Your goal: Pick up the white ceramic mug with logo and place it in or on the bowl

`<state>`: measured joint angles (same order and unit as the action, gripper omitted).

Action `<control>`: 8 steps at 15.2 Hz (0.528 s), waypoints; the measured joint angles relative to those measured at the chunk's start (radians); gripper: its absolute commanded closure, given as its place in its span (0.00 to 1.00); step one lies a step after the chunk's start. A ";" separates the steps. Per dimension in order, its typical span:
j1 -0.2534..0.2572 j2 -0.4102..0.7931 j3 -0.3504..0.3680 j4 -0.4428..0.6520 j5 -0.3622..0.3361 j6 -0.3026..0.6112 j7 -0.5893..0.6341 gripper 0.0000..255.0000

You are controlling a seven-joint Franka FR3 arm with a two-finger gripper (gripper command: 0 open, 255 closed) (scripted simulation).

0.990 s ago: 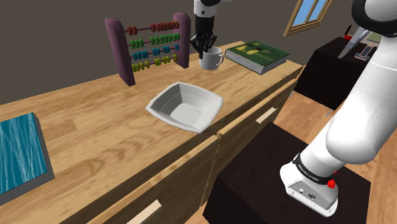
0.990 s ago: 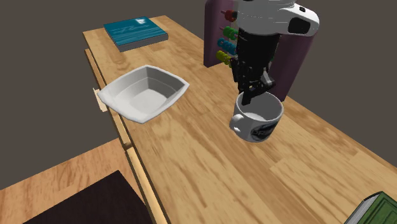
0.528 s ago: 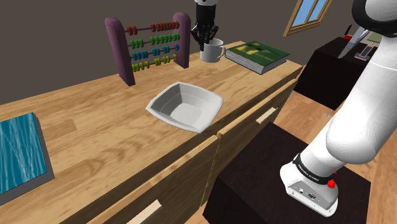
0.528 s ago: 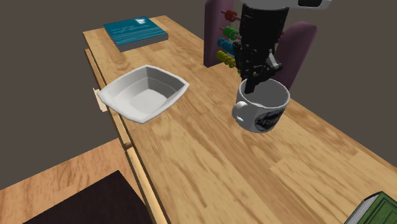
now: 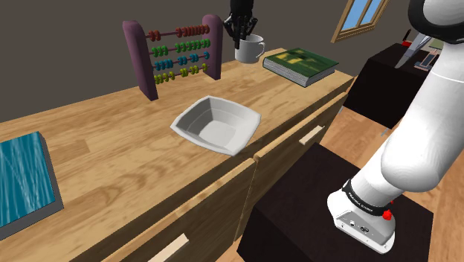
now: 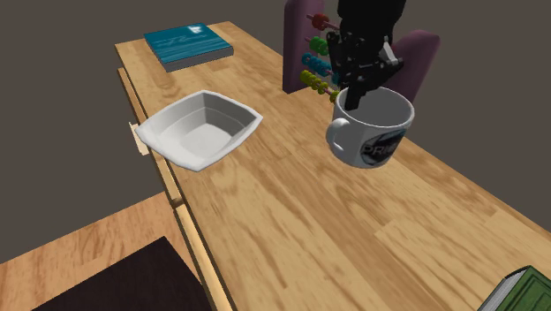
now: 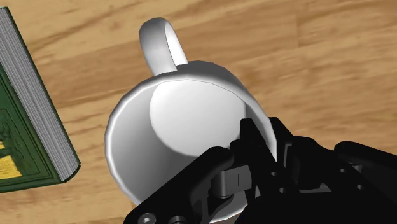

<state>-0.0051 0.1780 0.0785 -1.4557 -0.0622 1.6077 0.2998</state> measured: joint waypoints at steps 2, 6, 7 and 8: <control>0.016 -0.019 0.011 -0.016 0.001 -0.006 0.027 1.00; 0.054 -0.090 0.042 -0.092 0.006 -0.003 0.095 1.00; 0.064 -0.111 0.051 -0.114 0.009 -0.004 0.115 1.00; 0.077 -0.116 0.062 -0.117 0.009 -0.006 0.138 1.00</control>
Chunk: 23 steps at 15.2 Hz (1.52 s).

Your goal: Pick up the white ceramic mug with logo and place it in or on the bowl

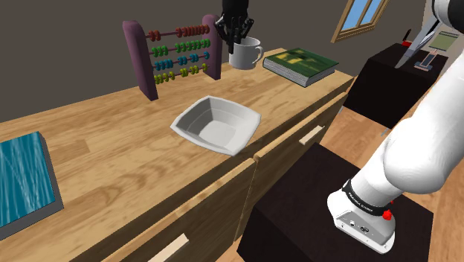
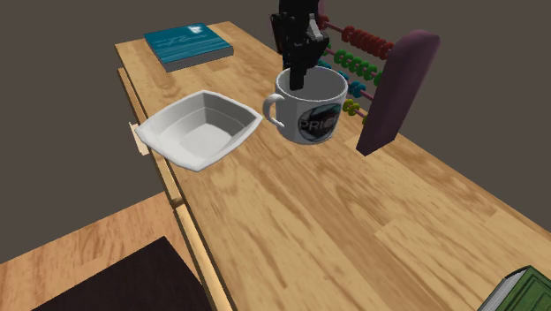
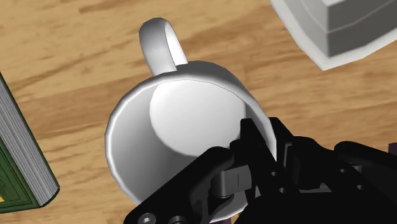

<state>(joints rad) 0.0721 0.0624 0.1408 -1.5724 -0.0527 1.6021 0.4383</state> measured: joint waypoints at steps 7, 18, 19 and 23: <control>0.075 -0.076 0.073 -0.087 0.017 0.006 0.148 1.00; 0.199 -0.107 0.206 -0.085 0.040 -0.034 0.402 1.00; 0.205 -0.104 0.213 -0.086 0.040 -0.030 0.416 1.00; 0.212 -0.105 0.221 -0.134 0.041 0.016 0.432 1.00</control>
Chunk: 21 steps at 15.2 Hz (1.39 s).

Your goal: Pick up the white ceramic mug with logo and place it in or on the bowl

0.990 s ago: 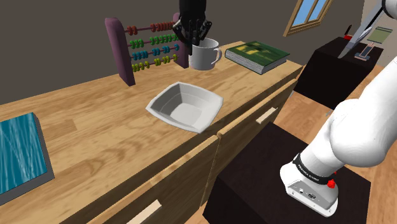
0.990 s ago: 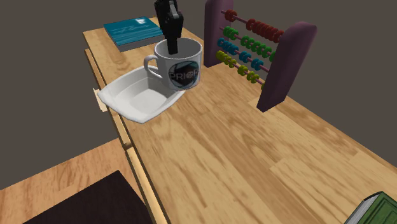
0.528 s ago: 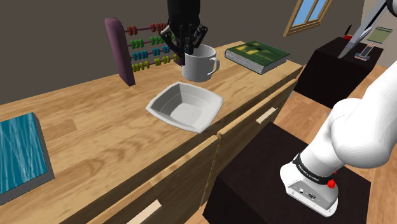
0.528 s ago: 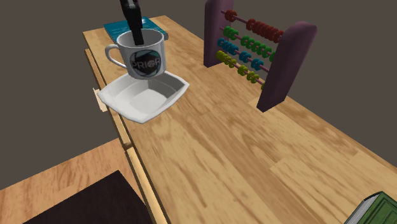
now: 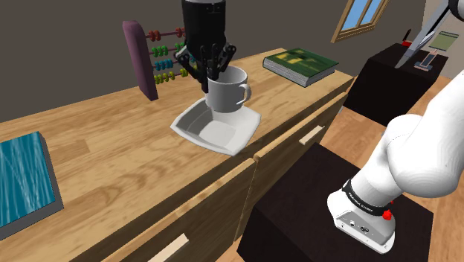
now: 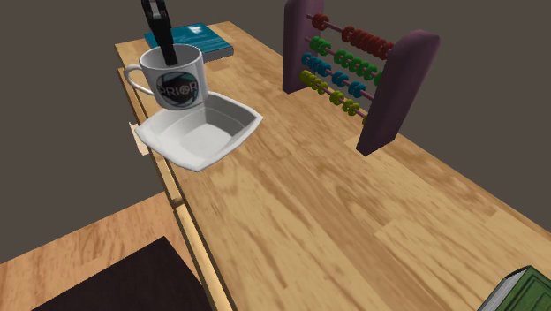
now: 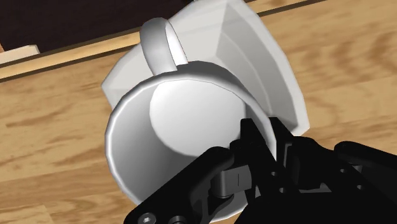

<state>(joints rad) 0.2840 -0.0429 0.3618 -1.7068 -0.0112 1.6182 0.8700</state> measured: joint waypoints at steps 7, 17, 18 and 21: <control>0.000 -0.005 0.000 -0.100 0.002 0.095 0.000 1.00; 0.001 -0.005 0.001 -0.193 0.002 0.188 0.004 1.00; 0.001 -0.005 0.001 -0.193 0.002 0.188 0.004 1.00; 0.001 -0.005 0.001 -0.193 0.002 0.189 0.004 0.00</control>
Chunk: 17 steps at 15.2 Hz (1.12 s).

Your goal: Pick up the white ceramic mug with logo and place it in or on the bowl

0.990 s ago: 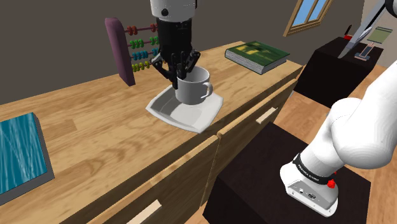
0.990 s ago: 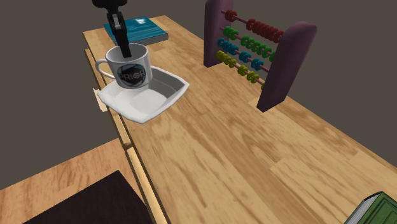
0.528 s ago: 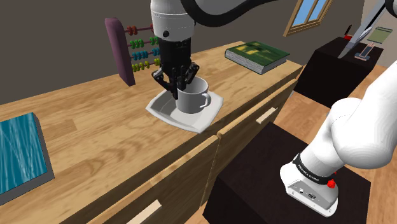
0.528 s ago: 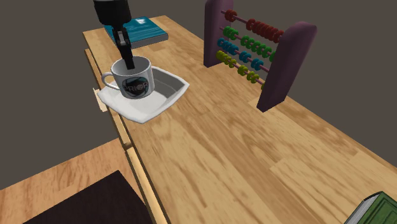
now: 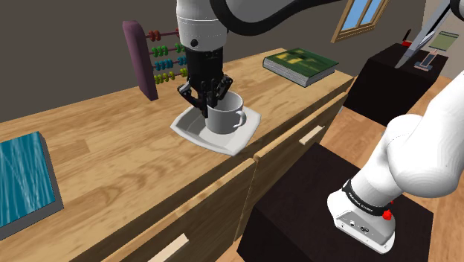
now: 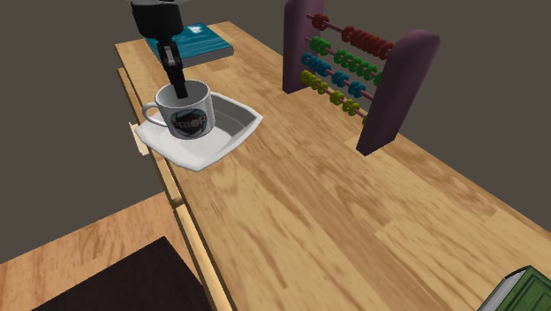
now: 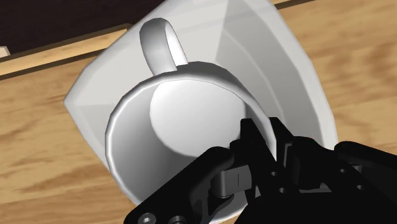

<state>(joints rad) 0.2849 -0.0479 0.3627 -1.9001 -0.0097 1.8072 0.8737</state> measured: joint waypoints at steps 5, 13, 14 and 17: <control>0.000 0.000 0.000 0.000 0.000 0.000 0.000 0.00; 0.001 0.007 0.001 0.132 -0.002 -0.125 0.002 0.00; 0.001 0.007 0.001 0.133 -0.002 -0.126 0.002 0.00; 0.001 0.006 0.001 0.134 -0.002 -0.128 0.001 0.00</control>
